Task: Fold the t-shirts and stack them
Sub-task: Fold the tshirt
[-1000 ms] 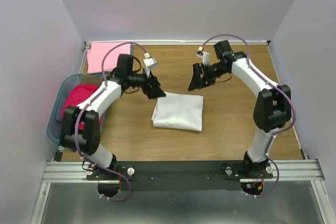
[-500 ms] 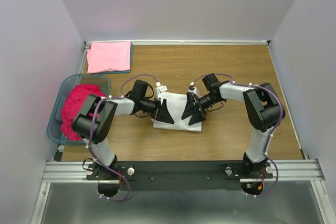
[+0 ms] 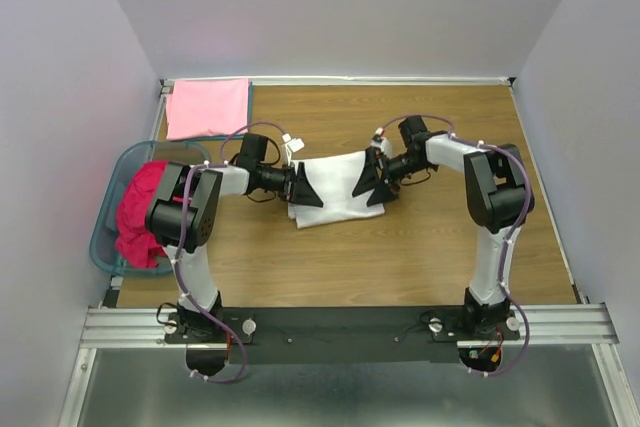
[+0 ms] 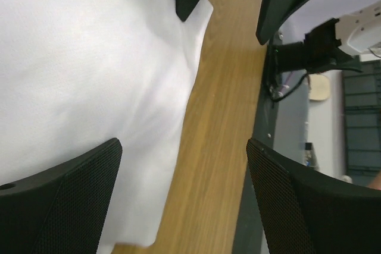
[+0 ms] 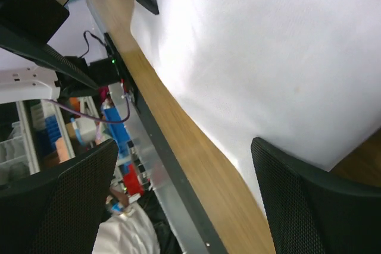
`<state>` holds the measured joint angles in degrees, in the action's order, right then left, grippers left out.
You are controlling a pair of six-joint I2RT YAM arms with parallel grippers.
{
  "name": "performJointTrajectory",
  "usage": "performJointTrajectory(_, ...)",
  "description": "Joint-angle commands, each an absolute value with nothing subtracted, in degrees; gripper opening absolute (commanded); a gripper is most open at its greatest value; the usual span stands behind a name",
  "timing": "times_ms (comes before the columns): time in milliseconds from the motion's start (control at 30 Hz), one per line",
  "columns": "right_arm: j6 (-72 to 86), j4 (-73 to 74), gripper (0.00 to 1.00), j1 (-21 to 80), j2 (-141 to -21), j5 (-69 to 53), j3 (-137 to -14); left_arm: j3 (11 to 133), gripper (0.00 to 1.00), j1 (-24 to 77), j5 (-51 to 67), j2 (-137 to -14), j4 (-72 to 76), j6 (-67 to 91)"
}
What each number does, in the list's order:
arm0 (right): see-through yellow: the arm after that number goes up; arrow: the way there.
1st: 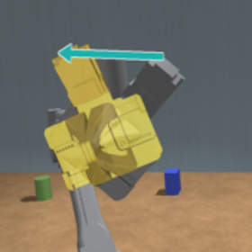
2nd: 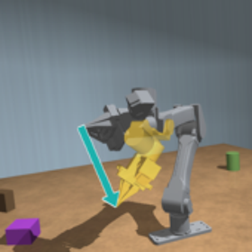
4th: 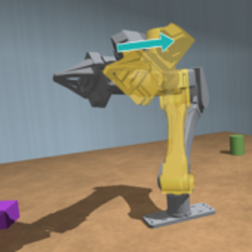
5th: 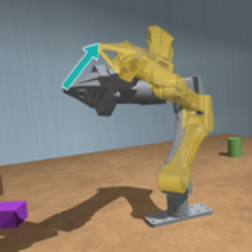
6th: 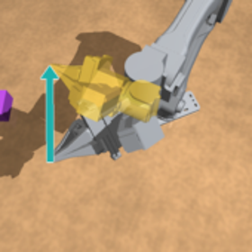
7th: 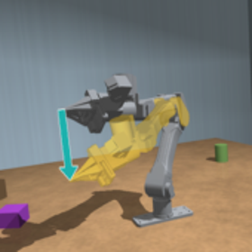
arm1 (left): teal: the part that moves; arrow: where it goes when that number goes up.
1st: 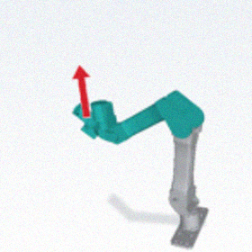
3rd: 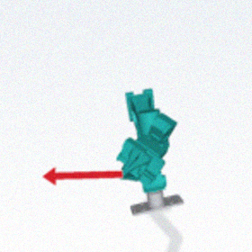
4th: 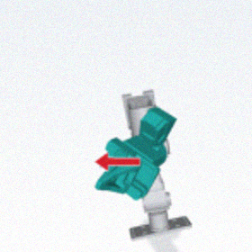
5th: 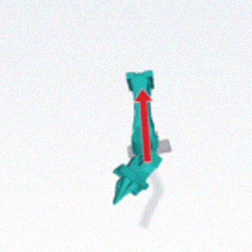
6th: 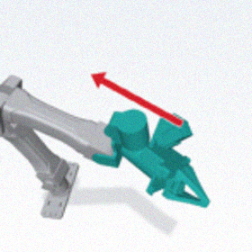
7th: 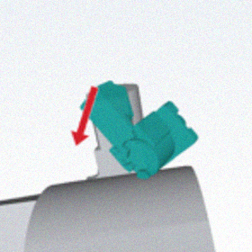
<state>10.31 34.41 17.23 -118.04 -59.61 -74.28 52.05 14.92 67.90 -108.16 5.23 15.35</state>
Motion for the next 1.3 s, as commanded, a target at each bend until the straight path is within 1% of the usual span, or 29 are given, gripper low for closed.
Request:
performJointTrajectory(0, 6.59, 36.65, 1.0, 15.91, -116.3, -57.53, -78.92, 56.77, 0.93, 14.15, 64.5, -104.79, 0.54, 9.85)
performJointTrajectory(167, 10.45, 35.77, 1.0, 17.22, -110.84, -63.18, -80.07, 56.43, 0.93, 14.85, 66.0, -98.62, 1.75, 14.49)
performJointTrajectory(233, 11.51, 34.81, 1.0, 19.5, -110.39, -64.15, -79.89, 54.67, 0.93, 16.52, 67.41, -96.95, 6.83, 21.5)
performJointTrajectory(333, 13.62, 32.7, 1.0, 22.32, -112.75, -65.3, -79.72, 47.12, 0.87, 20.38, 68.29, -95.36, 17.64, 31.44)
performJointTrajectory(367, 14.06, 32.52, 1.0, 23.02, -113.63, -66.26, -79.89, 45.98, 0.84, 21.35, 68.29, -95.54, 19.23, 32.77)
performJointTrajectory(500, 14.5, 32.26, 0.99, 23.38, -118.64, -67.41, -79.1, 41.67, 0.82, 23.38, 66.63, -99.39, 21.79, 33.92)
performJointTrajectory(567, 13.8, 32.26, 0.99, 23.38, -121.19, -67.06, -78.31, 40.78, 0.82, 22.42, 65.75, -101.76, 21.97, 33.58)
performJointTrajectory(667, 11.96, 32.34, 0.97, 23.12, -123.22, -66.01, -77.08, 42.44, 0.8, 18.21, 64.78, -107.21, 21.45, 33.23)
performJointTrajectory(700, 11.43, 32.26, 0.96, 22.51, -124.18, -65.31, -76.3, 43.32, 0.79, 16.45, 64.34, -109.75, 18.31, 30.44)
performJointTrajectory(800, 10.46, 32.43, 0.96, 21.36, -124.98, -65.48, -74.89, 45.79, 0.79, 15.3, 64.78, -112.23, 13.3, 24.8)
performJointTrajectory(900, 9.76, 32.08, 0.96, 21.18, -123.23, -67.14, -71.46, 46.14, 0.79, 15.12, 64.95, -112.15, 9.69, 21.37)
performJointTrajectory(933, 9.49, 32.08, 0.96, 21.36, -121.57, -69.32, -69.8, 46.49, 0.79, 15.03, 64.95, -111.45, 6.62, 16.4)
performJointTrajectory(1000, 9.32, 32.17, 0.96, 21.36, -120.51, -71.53, -69.78, 47.72, 0.79, 14.77, 65.82, -110.92, 4.85, 13.91)
performJointTrajectory(1100, 10.89, 32.26, 0.95, 21.01, -115.76, -74.61, -75.39, 52.89, 0.79, 14.85, 68.89, -105.84, -7.94, 2.58)
performJointTrajectory(1167, 12.04, 32.34, 0.95, 20.48, -114.09, -74.36, -81.34, 58.85, 0.79, 15.03, 69.96, -104.25, -11.85, -2.35)
performJointTrajectory(1267, 11.87, 32.52, 0.95, 19.43, -115.39, -71.9, -85.94, 66.95, 0.78, 14.94, 70.05, -103.62, -13.89, -2.11)
